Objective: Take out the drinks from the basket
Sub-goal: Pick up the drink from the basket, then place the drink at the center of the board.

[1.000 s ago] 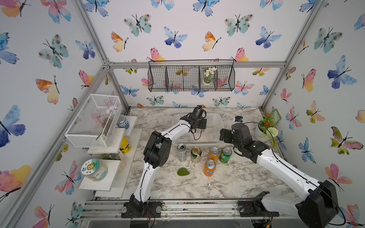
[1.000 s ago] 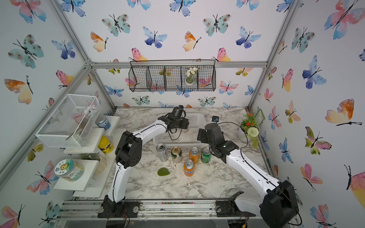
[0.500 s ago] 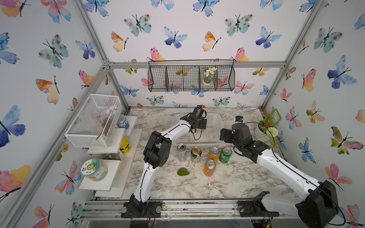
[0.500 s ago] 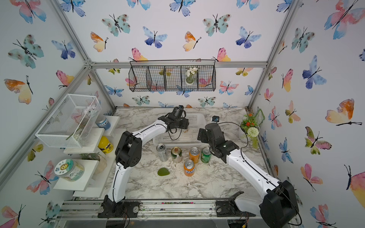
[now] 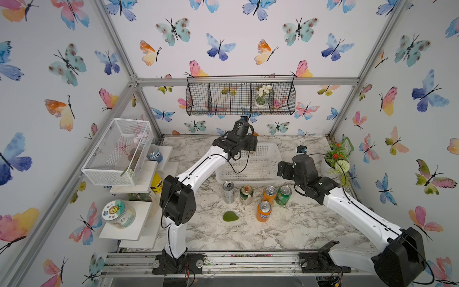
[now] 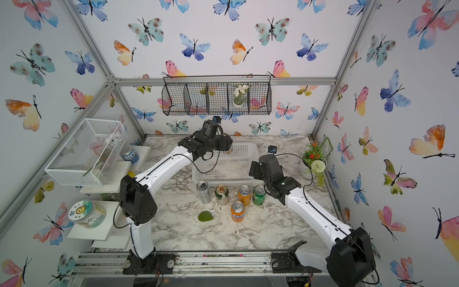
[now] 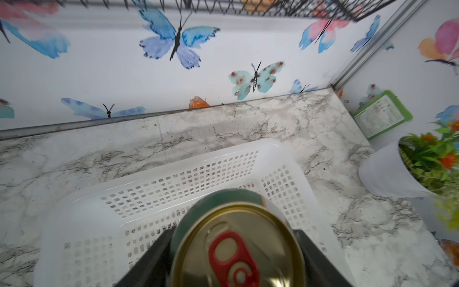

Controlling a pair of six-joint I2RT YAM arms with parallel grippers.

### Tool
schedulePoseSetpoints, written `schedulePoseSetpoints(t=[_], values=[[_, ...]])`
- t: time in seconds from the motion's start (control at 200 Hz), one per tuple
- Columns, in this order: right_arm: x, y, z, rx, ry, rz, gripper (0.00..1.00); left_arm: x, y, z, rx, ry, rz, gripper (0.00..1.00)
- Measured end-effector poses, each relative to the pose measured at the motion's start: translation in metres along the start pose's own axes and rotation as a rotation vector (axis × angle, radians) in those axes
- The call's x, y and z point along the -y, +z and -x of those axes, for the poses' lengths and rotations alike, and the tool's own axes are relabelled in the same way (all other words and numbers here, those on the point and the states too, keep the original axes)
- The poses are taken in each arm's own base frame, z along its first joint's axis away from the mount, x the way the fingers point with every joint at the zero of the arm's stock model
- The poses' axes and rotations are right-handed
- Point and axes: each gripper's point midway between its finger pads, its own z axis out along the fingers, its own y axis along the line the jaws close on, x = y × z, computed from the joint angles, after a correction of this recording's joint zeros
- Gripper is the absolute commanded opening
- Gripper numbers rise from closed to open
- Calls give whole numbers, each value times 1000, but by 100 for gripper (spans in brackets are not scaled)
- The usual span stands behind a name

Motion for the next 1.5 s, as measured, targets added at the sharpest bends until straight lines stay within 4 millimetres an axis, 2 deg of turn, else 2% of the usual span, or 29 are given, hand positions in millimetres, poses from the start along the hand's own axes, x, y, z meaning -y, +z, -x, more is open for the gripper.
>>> schedulePoseSetpoints(t=[0.11,0.235,0.4,0.521,0.661,0.831,1.001,1.196,1.341,1.501], values=[[0,0,0,0,0,2,94,10,-42,10,46,1,-30,56],[0,0,-1,0,1,3,94,16,-76,-6,40,14,-54,56],[0,1,-2,-1,1,3,94,10,-101,-51,-40,34,-50,56],[0,2,-5,-7,1,8,94,3,-119,-74,-81,42,-41,56],[-1,2,-6,-10,4,15,94,1,-143,-80,-66,44,-51,56],[-2,3,-7,-8,8,19,94,9,-172,-89,-43,59,-82,56],[-2,4,-7,-8,9,20,94,17,-184,-116,-83,87,-91,56],[-2,4,-8,-10,8,19,94,33,-190,-166,-159,149,-103,56],[-2,5,-8,-8,9,20,94,36,-185,-209,-239,196,-97,55],[-1,6,-10,-11,8,19,94,25,-168,-245,-304,199,-65,53]])
